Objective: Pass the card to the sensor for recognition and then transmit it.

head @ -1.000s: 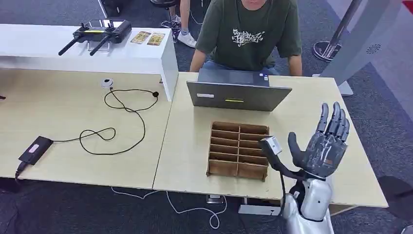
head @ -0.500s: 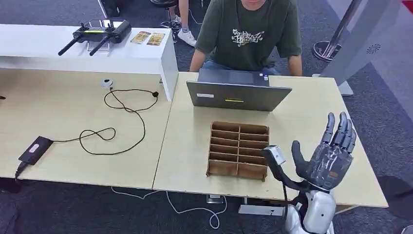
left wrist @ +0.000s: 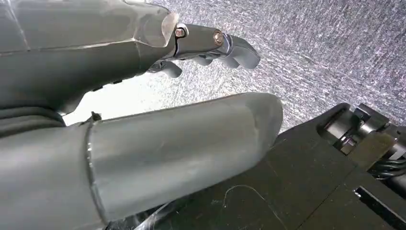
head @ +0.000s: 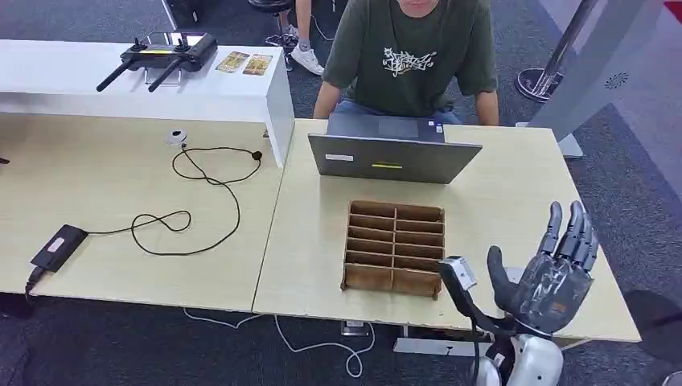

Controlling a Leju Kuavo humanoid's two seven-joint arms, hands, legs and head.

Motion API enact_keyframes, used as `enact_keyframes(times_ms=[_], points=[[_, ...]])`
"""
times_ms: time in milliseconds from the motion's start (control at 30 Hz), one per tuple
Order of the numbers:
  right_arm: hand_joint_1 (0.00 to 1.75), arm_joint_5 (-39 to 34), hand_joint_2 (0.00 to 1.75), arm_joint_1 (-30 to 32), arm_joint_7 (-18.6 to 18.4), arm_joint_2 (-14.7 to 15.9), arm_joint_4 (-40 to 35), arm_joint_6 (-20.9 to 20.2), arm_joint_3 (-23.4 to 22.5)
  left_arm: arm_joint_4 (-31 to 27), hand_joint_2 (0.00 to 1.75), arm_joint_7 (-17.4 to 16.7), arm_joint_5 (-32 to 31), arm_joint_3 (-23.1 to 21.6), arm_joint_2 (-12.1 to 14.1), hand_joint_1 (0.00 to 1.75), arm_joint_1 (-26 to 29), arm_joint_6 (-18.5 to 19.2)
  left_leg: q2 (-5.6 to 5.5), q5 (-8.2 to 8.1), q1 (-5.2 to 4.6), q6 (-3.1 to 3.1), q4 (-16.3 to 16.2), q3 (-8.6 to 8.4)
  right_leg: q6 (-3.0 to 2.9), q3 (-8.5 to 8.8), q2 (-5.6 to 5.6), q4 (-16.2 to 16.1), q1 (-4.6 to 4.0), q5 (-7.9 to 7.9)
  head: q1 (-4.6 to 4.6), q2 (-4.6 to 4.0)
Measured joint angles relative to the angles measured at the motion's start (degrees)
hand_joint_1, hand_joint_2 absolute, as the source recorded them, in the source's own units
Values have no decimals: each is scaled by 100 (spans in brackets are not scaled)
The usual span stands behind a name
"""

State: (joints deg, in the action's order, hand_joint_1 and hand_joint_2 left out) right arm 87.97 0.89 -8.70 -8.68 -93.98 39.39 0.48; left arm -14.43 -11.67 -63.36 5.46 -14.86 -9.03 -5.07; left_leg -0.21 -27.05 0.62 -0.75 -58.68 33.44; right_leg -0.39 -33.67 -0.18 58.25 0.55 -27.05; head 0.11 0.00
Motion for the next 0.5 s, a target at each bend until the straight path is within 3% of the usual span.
enact_keyframes(times_ms=[500], points=[[0, 20, 175, 456, -74, 48, -249, -335, 0, 0, 0, 15, -74, 0, 2, 0, 0, 42, 0, -1, 0, 1, 0, 0, 1, 0, 0, -1, 0, -1, 0, 0]])
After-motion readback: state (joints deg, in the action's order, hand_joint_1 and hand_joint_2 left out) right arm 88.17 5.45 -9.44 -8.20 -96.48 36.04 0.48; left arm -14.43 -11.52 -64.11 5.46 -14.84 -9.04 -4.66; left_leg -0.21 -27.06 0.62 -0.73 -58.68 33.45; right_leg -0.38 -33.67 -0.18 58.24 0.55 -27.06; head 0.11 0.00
